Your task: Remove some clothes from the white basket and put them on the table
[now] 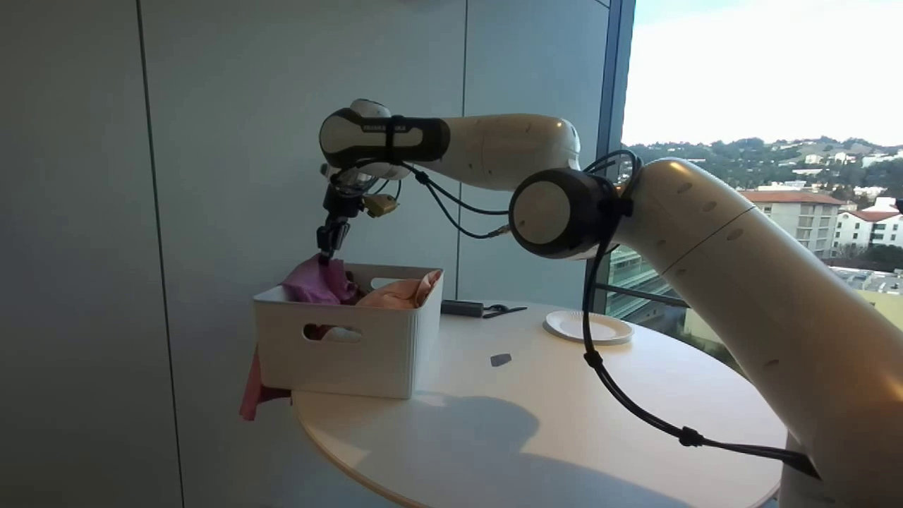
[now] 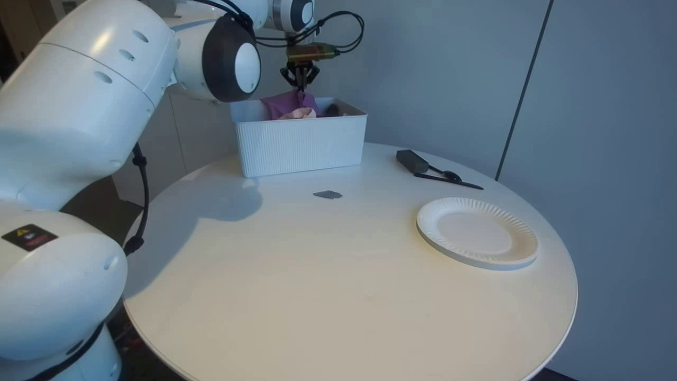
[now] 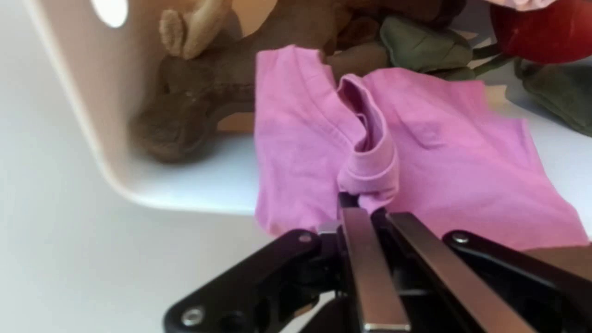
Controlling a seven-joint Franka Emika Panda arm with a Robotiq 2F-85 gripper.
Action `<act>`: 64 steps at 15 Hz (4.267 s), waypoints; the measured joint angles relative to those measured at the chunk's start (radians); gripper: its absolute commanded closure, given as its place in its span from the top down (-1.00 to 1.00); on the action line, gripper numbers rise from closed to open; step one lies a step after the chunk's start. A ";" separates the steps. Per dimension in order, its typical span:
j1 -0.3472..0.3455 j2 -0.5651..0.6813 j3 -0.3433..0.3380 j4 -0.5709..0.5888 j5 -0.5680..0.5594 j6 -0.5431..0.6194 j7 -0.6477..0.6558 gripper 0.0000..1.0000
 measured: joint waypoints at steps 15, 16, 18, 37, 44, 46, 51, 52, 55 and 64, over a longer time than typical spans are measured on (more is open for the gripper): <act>0.070 -0.433 -0.237 -0.270 -0.428 0.280 0.355 -0.91; 0.086 -0.467 -0.258 -0.317 -0.491 0.266 0.403 -0.93; 0.121 -0.535 -0.288 -0.410 -0.621 0.210 0.494 -0.90; 0.132 -1.219 -0.016 -1.429 -0.857 -0.966 0.866 -0.94; 0.095 -1.302 -0.047 -1.664 -0.784 -0.494 1.062 -0.92; 0.074 -1.286 -0.049 -1.679 -0.779 -0.343 1.102 -0.93; 0.019 -1.253 -0.068 -1.715 -0.656 -0.017 1.143 -0.98; 0.008 -1.254 -0.073 -1.731 -0.620 0.041 1.142 -0.98; -0.019 -1.265 -0.086 -1.786 -0.482 0.167 1.116 -0.98; -0.090 -1.289 -0.063 -1.859 -0.273 -0.106 1.028 -0.37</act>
